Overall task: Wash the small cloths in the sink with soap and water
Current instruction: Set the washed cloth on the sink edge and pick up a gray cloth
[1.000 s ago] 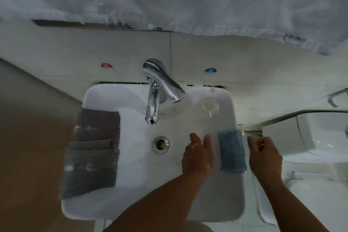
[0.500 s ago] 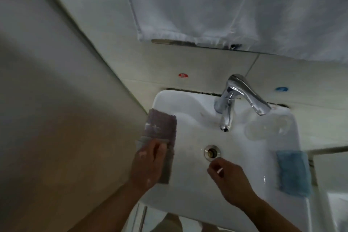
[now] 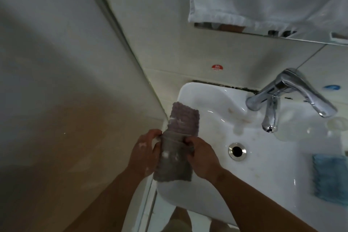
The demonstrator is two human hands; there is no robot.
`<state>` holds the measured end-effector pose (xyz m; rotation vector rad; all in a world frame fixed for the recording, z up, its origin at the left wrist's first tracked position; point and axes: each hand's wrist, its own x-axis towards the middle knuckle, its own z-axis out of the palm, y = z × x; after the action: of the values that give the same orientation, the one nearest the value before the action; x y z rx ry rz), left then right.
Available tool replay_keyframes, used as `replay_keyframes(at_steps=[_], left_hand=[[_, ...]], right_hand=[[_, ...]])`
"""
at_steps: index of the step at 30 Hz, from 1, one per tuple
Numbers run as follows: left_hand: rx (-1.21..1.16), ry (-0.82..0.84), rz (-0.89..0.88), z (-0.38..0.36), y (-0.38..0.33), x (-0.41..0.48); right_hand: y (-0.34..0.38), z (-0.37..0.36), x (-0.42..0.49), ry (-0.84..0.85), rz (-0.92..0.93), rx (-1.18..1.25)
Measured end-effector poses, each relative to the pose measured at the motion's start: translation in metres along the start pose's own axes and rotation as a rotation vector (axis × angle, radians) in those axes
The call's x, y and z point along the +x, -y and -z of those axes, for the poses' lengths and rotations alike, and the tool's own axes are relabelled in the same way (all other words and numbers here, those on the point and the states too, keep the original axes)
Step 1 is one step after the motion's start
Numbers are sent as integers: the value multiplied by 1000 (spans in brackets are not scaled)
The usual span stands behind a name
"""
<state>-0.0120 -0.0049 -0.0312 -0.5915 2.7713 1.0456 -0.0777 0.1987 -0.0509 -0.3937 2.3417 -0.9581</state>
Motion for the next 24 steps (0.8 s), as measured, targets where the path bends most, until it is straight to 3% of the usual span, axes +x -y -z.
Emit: replay_keyframes(at_steps=[7, 16, 19, 24], left_hand=[[74, -13, -45, 0, 13, -3], [-112, -136, 176, 21, -4, -16], [-128, -167, 163, 27, -14, -23], [-96, -114, 91, 33, -37, -40]], right_hand=[[-9, -1, 0, 73, -42, -177], [-34, 14, -25, 136, -24, 12], [-40, 17, -32, 151, -71, 179], [-42, 34, -55, 28, -193, 705]])
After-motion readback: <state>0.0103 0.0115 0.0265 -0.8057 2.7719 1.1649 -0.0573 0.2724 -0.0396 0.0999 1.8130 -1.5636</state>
